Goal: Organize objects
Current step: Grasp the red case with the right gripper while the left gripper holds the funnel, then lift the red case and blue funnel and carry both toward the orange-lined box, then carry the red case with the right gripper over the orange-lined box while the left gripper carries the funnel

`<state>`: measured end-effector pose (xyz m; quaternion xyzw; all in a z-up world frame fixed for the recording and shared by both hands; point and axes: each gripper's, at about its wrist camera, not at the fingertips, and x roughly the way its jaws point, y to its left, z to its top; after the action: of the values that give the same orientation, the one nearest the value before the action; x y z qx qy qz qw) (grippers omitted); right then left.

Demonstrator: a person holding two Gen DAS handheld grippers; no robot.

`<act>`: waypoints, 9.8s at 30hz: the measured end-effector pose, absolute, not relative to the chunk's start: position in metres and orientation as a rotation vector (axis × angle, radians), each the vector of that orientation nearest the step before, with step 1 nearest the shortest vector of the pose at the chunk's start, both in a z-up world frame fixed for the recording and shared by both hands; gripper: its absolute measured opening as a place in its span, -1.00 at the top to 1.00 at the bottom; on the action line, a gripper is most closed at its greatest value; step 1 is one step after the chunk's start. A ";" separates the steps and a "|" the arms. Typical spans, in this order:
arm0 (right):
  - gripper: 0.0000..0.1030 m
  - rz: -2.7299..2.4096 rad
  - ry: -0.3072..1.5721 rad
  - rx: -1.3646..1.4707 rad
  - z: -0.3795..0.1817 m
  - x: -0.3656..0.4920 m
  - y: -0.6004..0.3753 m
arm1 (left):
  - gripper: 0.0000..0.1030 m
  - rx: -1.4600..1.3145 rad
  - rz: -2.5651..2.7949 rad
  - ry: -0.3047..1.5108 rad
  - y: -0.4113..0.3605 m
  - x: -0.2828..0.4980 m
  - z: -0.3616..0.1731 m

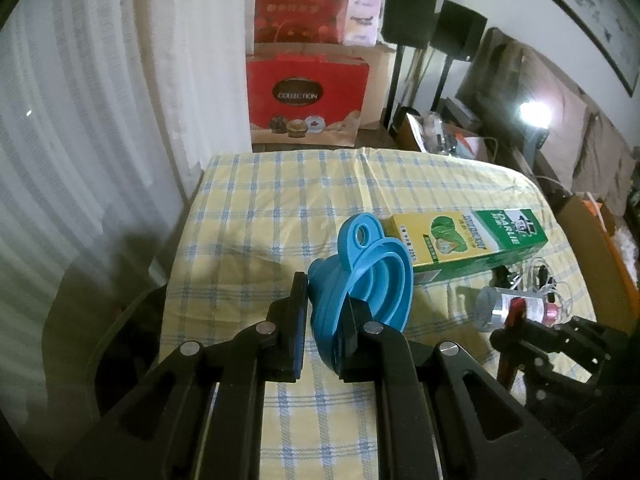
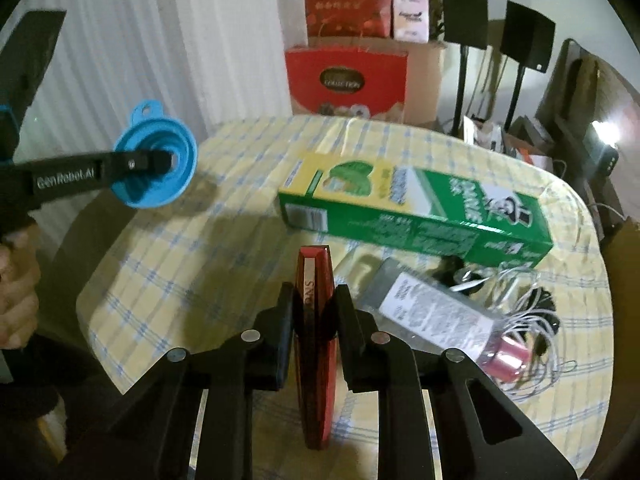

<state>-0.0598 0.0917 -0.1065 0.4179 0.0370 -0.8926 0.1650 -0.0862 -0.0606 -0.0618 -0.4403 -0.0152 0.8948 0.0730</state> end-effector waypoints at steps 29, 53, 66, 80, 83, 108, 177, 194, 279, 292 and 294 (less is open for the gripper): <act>0.63 -2.727 -0.014 0.949 -0.031 -0.019 0.147 | 0.80 -1.203 2.740 0.013 -0.040 -0.051 -0.012; 0.63 -2.860 0.071 0.672 0.051 0.052 0.145 | 0.80 -0.844 2.882 -0.058 -0.069 0.011 0.060; 0.63 -2.906 0.156 0.506 0.074 0.083 0.140 | 0.80 -0.795 2.958 -0.062 -0.077 0.010 0.056; 0.63 -2.851 0.254 0.658 0.034 0.073 0.167 | 0.80 -0.851 3.072 -0.007 -0.065 -0.007 0.041; 0.63 -2.873 0.232 0.639 0.035 0.073 0.181 | 0.80 -0.868 3.085 0.029 -0.052 -0.011 0.039; 0.63 -2.923 0.014 0.522 0.049 0.045 0.296 | 0.80 -0.747 3.167 0.031 0.044 -0.023 0.059; 0.63 -3.112 -0.079 0.608 0.054 0.006 0.422 | 0.80 -0.697 2.857 -0.009 0.171 -0.041 0.043; 0.63 -3.151 -0.113 0.614 0.057 0.010 0.439 | 0.80 -0.674 2.810 -0.002 0.191 -0.042 0.049; 0.63 -3.364 -0.348 0.639 0.067 0.047 0.549 | 0.80 -0.599 2.586 0.049 0.290 -0.038 0.073; 0.63 -3.370 -0.344 0.669 0.065 0.046 0.553 | 0.79 -0.626 2.525 0.088 0.317 -0.038 0.065; 0.63 -3.372 -0.340 0.678 0.064 0.043 0.552 | 0.79 -0.622 2.515 0.097 0.322 -0.038 0.065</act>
<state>0.0435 0.5524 0.0636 0.1936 -0.0971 -0.9636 -0.1569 -0.0379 0.3218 0.0654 -0.2309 0.0358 0.9338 0.2709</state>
